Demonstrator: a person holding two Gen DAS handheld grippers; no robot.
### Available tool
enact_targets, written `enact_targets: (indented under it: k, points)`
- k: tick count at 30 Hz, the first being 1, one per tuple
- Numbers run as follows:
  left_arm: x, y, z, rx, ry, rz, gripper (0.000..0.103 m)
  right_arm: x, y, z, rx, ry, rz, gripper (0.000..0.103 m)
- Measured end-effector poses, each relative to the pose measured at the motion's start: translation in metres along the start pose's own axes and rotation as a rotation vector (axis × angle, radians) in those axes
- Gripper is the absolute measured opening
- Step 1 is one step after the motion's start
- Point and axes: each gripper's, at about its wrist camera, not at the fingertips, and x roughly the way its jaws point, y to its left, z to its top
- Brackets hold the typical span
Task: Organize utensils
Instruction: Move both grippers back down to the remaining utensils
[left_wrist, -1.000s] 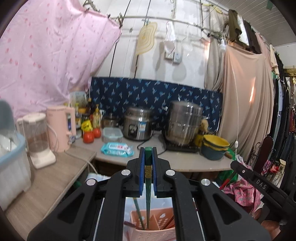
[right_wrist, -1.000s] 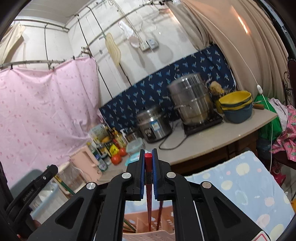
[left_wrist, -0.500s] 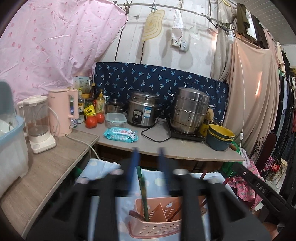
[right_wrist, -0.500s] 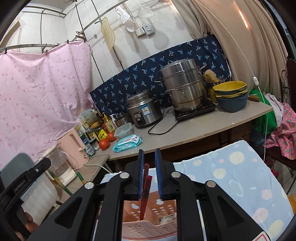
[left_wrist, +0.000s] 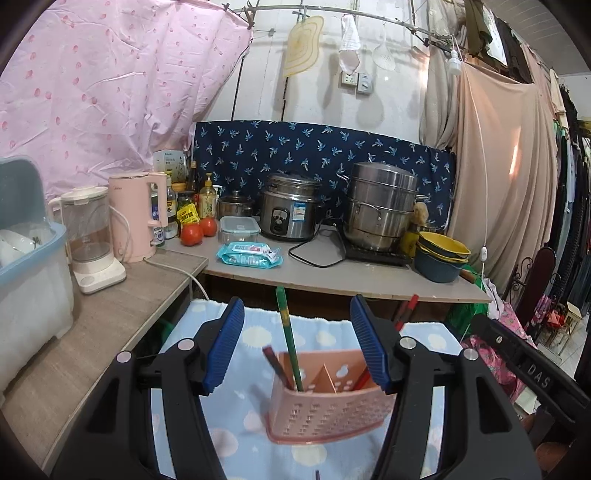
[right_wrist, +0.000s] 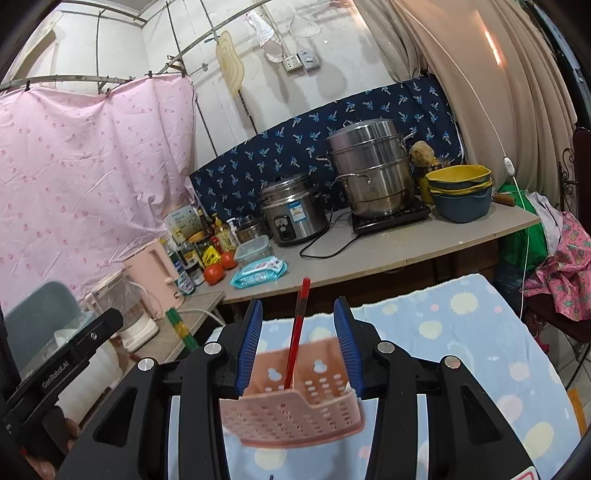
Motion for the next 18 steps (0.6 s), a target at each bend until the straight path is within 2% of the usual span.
enact_targets:
  k: [7, 18]
  points:
    - [-0.029, 0.003, -0.029, 0.009, 0.052, -0.022, 0.057, -0.033, 0.010, -0.033, -0.067, 0.043, -0.001, 0.041]
    - [-0.072, 0.011, -0.113, 0.000, 0.220, -0.044, 0.057, -0.095, 0.012, -0.122, -0.140, 0.198, -0.035, 0.041]
